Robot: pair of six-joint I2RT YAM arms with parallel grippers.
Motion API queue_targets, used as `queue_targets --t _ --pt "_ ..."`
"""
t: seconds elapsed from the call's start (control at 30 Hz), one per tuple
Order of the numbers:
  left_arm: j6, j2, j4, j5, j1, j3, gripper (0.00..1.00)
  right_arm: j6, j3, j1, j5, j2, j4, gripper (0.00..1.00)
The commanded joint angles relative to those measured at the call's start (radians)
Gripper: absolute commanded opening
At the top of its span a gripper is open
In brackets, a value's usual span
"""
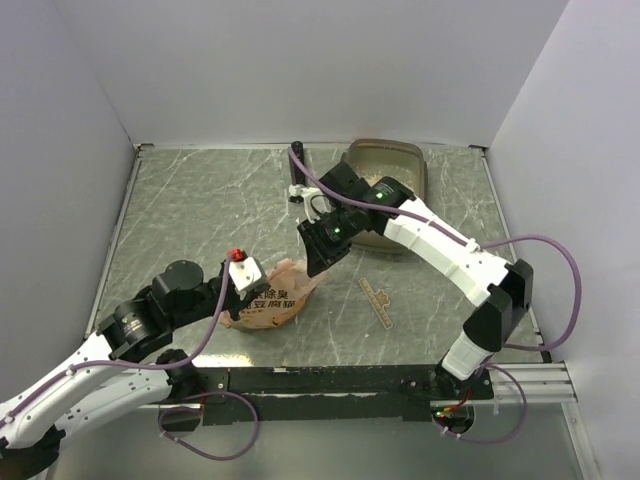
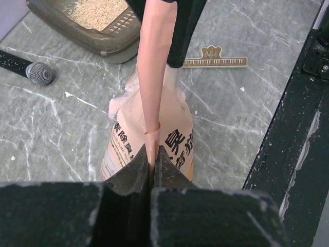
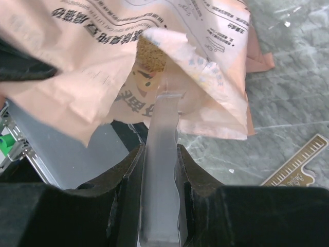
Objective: Fill the litter box with clean litter
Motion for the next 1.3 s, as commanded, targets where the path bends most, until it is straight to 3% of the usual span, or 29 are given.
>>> queue_targets --t 0.0,0.3,0.63,0.9,1.27 --pt "-0.028 -0.025 0.120 -0.016 -0.014 -0.015 0.01 0.009 0.097 -0.001 0.155 0.065 -0.140 0.00" --pt "-0.057 -0.048 0.206 -0.048 -0.020 -0.077 0.01 0.048 -0.072 -0.014 0.042 0.108 0.036 0.00" --pt "-0.103 -0.013 0.308 -0.075 -0.054 -0.144 0.01 0.104 -0.333 -0.099 -0.246 0.084 0.324 0.00" --pt "-0.118 0.030 0.315 -0.121 -0.109 -0.136 0.01 0.268 -0.557 -0.113 -0.447 0.059 0.665 0.00" --pt "-0.124 0.045 0.332 -0.198 -0.153 -0.187 0.01 0.512 -0.811 -0.128 -0.565 -0.063 1.160 0.00"
